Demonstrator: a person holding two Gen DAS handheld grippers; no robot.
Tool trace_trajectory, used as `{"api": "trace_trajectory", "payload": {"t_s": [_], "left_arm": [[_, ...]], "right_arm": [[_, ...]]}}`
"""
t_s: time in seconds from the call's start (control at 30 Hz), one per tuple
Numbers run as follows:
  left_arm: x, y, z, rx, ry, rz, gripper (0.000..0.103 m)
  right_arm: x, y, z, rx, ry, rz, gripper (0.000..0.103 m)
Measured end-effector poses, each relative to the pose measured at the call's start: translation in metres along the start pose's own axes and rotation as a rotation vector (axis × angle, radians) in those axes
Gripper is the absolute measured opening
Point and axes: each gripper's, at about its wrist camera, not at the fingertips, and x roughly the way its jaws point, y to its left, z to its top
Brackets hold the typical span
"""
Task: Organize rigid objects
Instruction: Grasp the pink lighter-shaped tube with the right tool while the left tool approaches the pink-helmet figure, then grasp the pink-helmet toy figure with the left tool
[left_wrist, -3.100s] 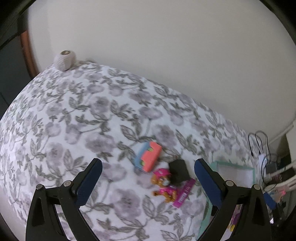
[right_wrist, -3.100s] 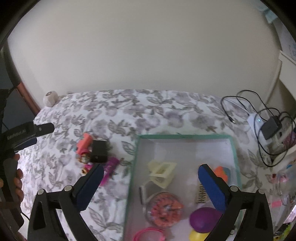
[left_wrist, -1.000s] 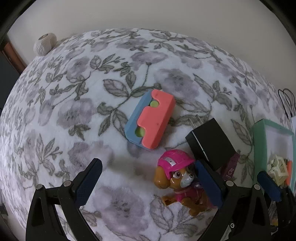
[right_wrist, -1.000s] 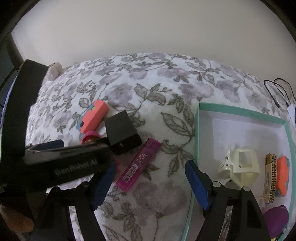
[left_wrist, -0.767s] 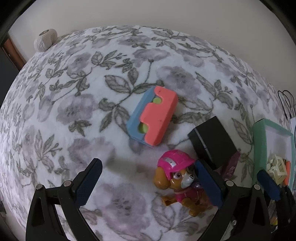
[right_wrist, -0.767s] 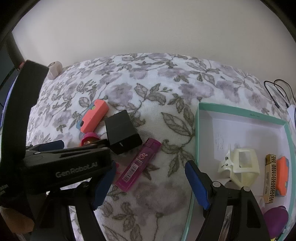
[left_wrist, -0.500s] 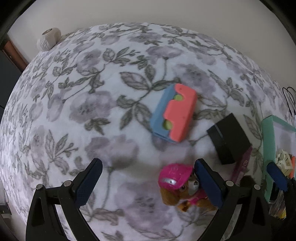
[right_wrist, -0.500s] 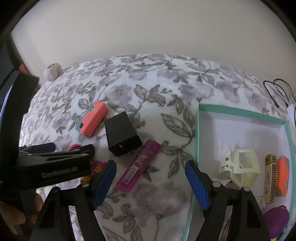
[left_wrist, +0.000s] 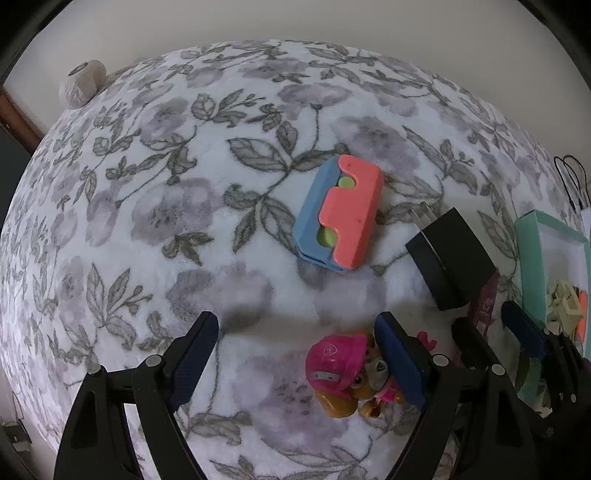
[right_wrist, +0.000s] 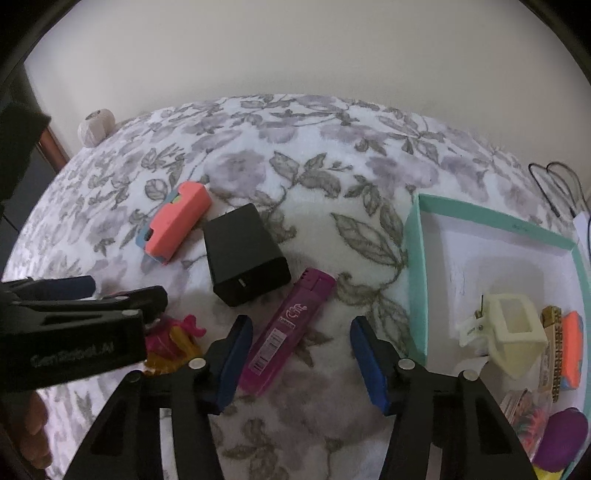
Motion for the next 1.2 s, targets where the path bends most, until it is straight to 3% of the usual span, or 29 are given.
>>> {"api": "trace_trajectory", "payload": {"t_s": [0.1, 0.27, 0.33, 1.03, 1.2], "left_arm": [[0.000, -0.003, 0.002, -0.005, 0.017, -0.014, 0.087], [0.002, -0.013, -0.003, -0.018, 0.054, -0.052, 0.087], [0.002, -0.013, -0.006, -0.021, 0.059, -0.053, 0.087], [0.006, 0.001, -0.052, -0.173, 0.162, -0.092, 0.087], [0.003, 0.002, -0.065, -0.225, 0.191, -0.166, 0.087]], "right_arm": [[0.000, 0.002, -0.001, -0.014, -0.005, -0.013, 0.052], [-0.004, 0.002, -0.001, -0.046, 0.003, -0.011, 0.029], [-0.006, 0.001, -0.002, -0.052, 0.008, -0.004, 0.025], [-0.015, -0.012, -0.017, -0.103, 0.069, 0.056, 0.021], [-0.017, -0.016, -0.018, -0.094, 0.084, 0.079, 0.021]]}}
